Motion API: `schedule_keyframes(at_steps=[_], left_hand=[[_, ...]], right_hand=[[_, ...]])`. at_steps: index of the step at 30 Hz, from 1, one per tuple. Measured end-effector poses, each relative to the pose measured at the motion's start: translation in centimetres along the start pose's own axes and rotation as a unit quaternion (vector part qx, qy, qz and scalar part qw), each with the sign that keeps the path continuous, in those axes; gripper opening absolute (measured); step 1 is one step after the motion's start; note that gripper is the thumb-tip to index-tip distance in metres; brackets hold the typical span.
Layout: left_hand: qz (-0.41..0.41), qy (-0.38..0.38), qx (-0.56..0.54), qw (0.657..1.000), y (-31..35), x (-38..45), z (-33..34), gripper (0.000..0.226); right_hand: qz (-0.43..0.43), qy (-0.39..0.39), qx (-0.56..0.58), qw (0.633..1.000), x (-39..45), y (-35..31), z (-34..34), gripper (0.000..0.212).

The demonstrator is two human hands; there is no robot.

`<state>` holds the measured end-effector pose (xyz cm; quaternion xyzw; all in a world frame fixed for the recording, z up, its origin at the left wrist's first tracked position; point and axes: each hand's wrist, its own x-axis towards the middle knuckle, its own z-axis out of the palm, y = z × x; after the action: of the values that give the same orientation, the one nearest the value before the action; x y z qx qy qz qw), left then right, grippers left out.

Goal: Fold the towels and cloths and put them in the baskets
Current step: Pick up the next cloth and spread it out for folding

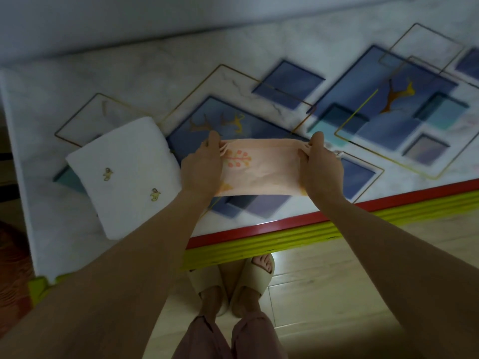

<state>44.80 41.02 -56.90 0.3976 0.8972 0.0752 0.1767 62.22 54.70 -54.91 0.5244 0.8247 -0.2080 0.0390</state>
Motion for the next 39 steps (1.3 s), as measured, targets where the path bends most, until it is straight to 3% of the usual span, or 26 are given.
schedule_keyframes(at_steps=[3,5,6,10,13,17,22,25,28,31,36,39], left_hand=[[-0.009,0.123,0.026,0.992,0.4,-0.8,-0.2,0.03],[0.046,0.207,0.043,0.976,0.5,-1.8,0.3,0.035],[0.088,0.209,0.04,0.973,0.7,-2.3,0.8,0.038],[0.192,0.087,0.108,0.971,2.7,-2.7,3.5,0.052],[0.195,0.028,0.129,0.972,2.2,-2.2,4.8,0.057],[0.219,0.036,0.117,0.968,0.1,-1.6,5.0,0.058],[0.189,0.039,0.125,0.973,-1.3,-1.6,3.7,0.058],[0.153,0.023,0.131,0.979,-0.6,-1.5,2.7,0.058],[0.216,-0.015,0.126,0.968,1.3,-1.8,1.8,0.059],[0.298,-0.066,0.085,0.949,4.4,-1.2,1.8,0.062],[0.331,-0.065,0.125,0.933,7.2,0.5,4.6,0.065],[0.332,-0.036,0.129,0.934,7.0,0.5,5.6,0.065]], right_hand=[[0.025,0.051,-0.034,0.998,-0.3,-0.3,0.0,0.033],[0.0,0.151,-0.088,0.985,-1.3,-0.6,0.6,0.048],[-0.038,0.182,-0.091,0.978,-1.9,-1.0,1.0,0.052],[-0.222,0.09,-0.044,0.97,-3.0,-2.1,4.9,0.051],[-0.223,0.043,-0.062,0.972,-2.1,-1.3,6.7,0.053],[-0.244,0.026,-0.13,0.961,-1.2,1.1,6.3,0.06],[-0.137,0.035,-0.116,0.983,-1.9,3.8,4.9,0.061],[-0.117,0.024,-0.01,0.993,-2.3,3.9,3.5,0.061],[0.009,0.065,0.189,0.98,-3.6,3.5,1.6,0.047],[0.131,0.073,0.283,0.947,-5.2,4.5,0.3,0.021],[0.122,-0.004,0.312,0.942,-6.1,6.5,0.4,0.006],[0.07,0.005,0.295,0.953,-5.6,6.6,0.4,0.007]])
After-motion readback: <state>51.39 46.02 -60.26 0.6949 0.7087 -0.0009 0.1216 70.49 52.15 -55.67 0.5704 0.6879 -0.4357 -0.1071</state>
